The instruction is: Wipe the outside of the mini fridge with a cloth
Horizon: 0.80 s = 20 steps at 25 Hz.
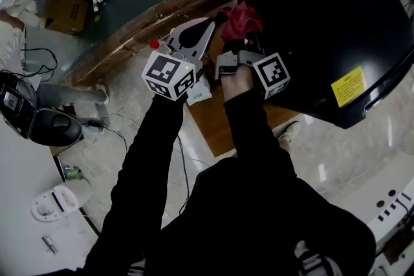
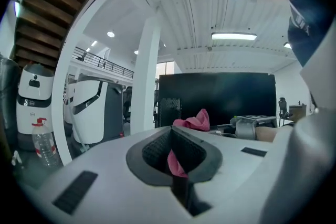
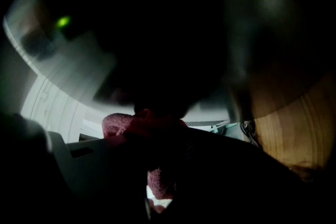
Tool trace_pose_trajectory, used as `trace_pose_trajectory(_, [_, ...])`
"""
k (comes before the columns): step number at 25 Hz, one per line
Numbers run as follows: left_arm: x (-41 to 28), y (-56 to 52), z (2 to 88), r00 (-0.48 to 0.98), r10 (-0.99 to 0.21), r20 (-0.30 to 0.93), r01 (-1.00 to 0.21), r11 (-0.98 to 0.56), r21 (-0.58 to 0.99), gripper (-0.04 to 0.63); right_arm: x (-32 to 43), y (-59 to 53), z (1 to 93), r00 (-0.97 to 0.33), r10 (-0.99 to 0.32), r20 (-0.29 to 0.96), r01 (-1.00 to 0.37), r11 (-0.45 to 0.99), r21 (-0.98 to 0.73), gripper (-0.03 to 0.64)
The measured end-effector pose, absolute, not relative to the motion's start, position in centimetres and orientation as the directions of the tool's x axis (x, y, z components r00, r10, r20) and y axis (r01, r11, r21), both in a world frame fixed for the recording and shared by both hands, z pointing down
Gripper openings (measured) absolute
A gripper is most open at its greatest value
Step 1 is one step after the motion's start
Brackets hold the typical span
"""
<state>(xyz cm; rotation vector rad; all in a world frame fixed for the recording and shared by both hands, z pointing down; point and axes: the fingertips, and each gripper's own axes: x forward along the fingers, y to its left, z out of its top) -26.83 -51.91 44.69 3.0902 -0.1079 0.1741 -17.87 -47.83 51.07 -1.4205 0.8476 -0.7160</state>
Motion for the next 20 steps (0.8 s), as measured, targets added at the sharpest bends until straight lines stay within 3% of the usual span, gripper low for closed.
trace_pose_trajectory(12, [-24.8,-51.4,57.3,0.969,-0.007,0.248,-0.038,-0.992,0.122,0.005,-18.2,-47.6,65.8,0.527,-0.836,0.151,0.095,-0.118,-0.988,0.091])
trace_pose_trajectory(20, [-23.5,-50.5,62.5,0.941,0.043,0.337,-0.006,-0.99,0.144,0.005,-18.0,-47.4,71.3,0.521,-0.833,0.189,0.094,-0.165,-0.982,0.091])
